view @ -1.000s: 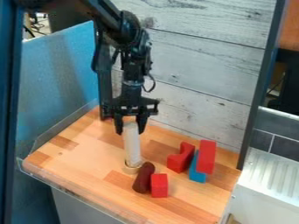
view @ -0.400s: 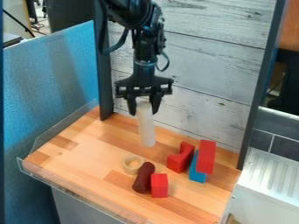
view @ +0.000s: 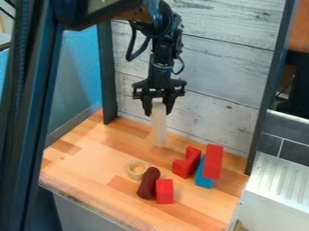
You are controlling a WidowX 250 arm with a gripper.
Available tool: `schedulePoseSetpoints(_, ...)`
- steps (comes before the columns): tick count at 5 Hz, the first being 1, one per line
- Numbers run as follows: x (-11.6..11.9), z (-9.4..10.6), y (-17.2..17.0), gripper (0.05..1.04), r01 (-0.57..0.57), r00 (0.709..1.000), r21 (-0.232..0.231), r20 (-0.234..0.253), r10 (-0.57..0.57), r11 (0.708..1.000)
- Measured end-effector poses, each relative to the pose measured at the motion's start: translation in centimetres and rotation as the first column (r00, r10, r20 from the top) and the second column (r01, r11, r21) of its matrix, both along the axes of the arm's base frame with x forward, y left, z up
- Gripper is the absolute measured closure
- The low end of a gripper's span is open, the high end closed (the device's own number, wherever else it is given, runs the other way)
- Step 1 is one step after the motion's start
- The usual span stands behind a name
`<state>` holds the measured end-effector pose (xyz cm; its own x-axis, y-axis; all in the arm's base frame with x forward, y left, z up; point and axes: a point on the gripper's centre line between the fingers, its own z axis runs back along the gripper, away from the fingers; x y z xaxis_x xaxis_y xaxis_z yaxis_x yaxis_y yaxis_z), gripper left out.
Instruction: Move the cylinder from the cylindrical hole to the middle of the table
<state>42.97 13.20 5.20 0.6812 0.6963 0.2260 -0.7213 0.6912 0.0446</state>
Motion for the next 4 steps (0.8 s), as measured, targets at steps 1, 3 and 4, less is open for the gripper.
schedulePoseSetpoints(1,0.99,-1.41,0.56,0.511,-0.025,0.999,0.010,-0.026,0.025,1.000)
schedulePoseSetpoints(3,0.80,-2.11,0.90,0.444,-0.021,0.998,0.030,-0.051,0.022,0.999)
schedulePoseSetpoints(4,0.79,-2.24,0.92,0.149,-0.013,0.999,0.011,-0.050,0.013,1.000)
